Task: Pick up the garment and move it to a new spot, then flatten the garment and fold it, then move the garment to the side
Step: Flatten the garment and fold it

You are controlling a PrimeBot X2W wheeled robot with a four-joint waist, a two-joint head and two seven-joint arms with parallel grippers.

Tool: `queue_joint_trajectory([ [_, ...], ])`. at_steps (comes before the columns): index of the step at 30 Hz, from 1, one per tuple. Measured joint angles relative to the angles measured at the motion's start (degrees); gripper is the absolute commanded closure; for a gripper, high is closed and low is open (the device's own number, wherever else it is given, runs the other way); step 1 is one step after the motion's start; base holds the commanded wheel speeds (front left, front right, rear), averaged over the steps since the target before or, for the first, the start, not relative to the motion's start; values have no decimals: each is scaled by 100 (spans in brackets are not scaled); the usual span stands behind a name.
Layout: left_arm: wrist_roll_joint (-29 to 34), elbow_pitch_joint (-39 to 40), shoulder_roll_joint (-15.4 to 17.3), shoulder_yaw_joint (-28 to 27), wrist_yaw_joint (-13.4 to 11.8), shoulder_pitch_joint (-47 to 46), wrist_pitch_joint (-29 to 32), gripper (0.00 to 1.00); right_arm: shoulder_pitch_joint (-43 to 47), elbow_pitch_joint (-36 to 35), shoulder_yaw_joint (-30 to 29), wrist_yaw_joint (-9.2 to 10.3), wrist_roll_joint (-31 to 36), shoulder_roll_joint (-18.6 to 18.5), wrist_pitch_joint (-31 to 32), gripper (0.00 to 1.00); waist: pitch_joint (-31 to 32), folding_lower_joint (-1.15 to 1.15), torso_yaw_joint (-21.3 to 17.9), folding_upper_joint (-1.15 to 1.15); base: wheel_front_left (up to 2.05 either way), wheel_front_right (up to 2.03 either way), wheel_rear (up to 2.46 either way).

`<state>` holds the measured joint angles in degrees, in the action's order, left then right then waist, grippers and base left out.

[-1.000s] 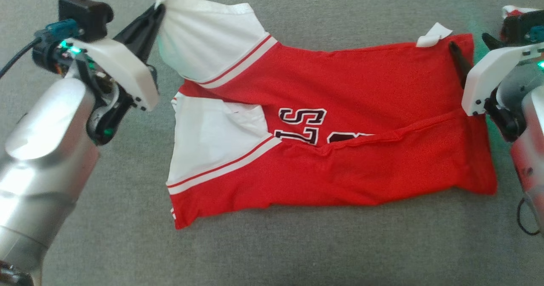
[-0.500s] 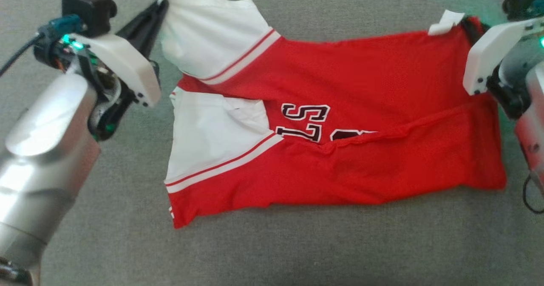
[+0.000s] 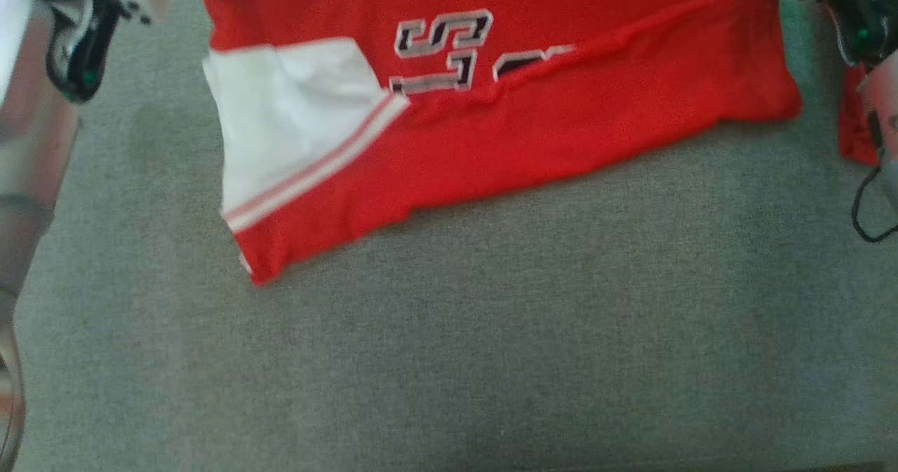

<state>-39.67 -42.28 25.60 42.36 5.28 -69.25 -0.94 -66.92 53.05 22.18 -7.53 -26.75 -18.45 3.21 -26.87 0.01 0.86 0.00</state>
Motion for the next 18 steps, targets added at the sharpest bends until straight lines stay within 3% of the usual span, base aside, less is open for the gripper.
queue_joint_trajectory([
  [5, 134, -463, -237, -14, 1, -389, -483, 100, -213, 313, 11, 0, -29, 86, -331, 100, -64, 0, -29, 0, 0, 0, 0],
  [12, -66, -782, -475, 277, 188, -304, -558, 100, -171, 636, 234, 0, -413, 31, -471, 100, 70, 0, 149, 0, 0, 0, 0],
  [18, -753, 108, -164, 1012, 231, 322, -166, 100, 283, 516, 659, 0, -891, -185, -246, 100, 340, -1, 252, 0, 0, 0, 0],
])
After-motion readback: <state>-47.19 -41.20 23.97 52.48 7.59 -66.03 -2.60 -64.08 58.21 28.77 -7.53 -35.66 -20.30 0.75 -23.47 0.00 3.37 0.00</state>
